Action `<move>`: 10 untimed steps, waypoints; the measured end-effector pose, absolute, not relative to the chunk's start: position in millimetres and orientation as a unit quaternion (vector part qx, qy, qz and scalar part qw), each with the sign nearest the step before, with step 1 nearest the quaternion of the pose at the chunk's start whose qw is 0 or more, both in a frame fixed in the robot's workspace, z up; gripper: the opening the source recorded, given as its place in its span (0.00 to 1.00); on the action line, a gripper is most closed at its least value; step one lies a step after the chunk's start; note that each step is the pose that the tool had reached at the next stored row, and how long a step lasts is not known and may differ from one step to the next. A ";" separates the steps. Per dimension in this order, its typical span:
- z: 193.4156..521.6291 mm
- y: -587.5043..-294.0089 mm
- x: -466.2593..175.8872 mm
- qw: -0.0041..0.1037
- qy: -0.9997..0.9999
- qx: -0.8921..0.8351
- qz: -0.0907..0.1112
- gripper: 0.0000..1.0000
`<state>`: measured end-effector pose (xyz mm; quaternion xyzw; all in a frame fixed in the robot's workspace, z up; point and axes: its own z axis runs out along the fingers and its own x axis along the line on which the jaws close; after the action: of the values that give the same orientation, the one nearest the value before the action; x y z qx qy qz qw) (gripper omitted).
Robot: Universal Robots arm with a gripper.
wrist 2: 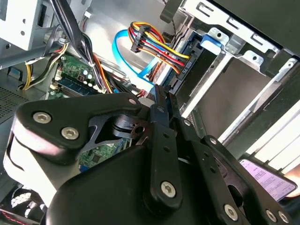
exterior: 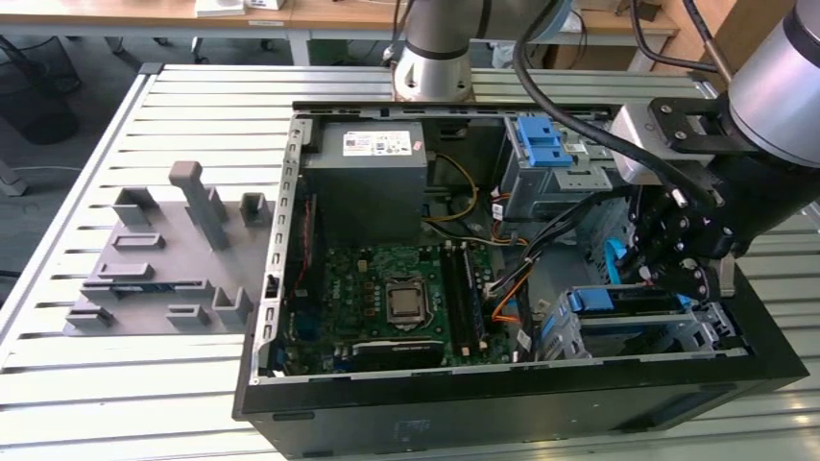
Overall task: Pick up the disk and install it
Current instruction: 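Insert the second disk wire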
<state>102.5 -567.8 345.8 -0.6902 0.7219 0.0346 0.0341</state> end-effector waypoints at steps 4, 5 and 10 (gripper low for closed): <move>344.4 -569.4 102.5 0.036 0.722 -0.690 0.037 0.16; 343.4 -570.5 102.5 0.038 0.722 -0.690 0.038 0.16; 341.0 -573.7 103.5 0.039 0.722 -0.690 0.040 0.16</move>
<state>103.5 -573.7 341.0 -0.6900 0.7216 0.0399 0.0392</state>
